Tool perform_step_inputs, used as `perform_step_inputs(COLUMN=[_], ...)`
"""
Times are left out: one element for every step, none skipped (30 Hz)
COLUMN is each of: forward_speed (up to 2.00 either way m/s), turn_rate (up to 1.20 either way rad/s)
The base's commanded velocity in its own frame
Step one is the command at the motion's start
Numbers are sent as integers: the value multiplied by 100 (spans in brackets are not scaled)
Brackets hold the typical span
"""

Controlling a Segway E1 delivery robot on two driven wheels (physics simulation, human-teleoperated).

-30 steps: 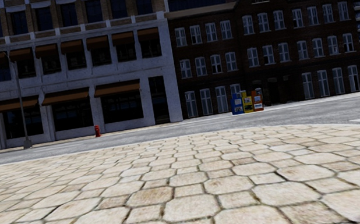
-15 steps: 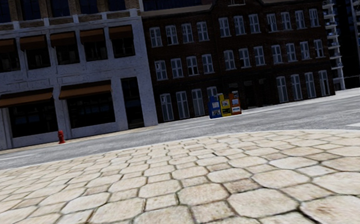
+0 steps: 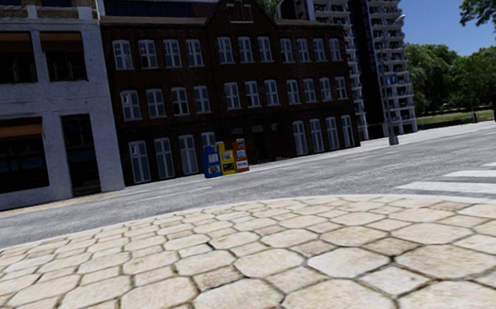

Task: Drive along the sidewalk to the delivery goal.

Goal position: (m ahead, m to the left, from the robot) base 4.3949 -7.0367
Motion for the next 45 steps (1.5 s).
perform_step_inputs(forward_speed=[164, 164, 164, 164, 164, 164, 164, 164, 164, 164, 164, 164, 164, 164, 164, 164, 164, 164, 164, 164, 165, 165, 165, 165, 165, 165, 165, 165, 165, 165, 165, 165, 165, 165, 165, 165, 165, 165, 165, 165, 165, 165, 165, 165, 165], turn_rate=[-64, -64, -64, -61, -58, -57, -56, -55, -55, -55, -55, -54, -50, -50, -48, -48, -48, -48, -48, -48, -48, -48, -50, -53, -56, -57, -58, -58, -58, -58, -58, -58, -58, -58, -58, -58, -58, -58, -58, -58, -58, -58, -58, -58, -58])
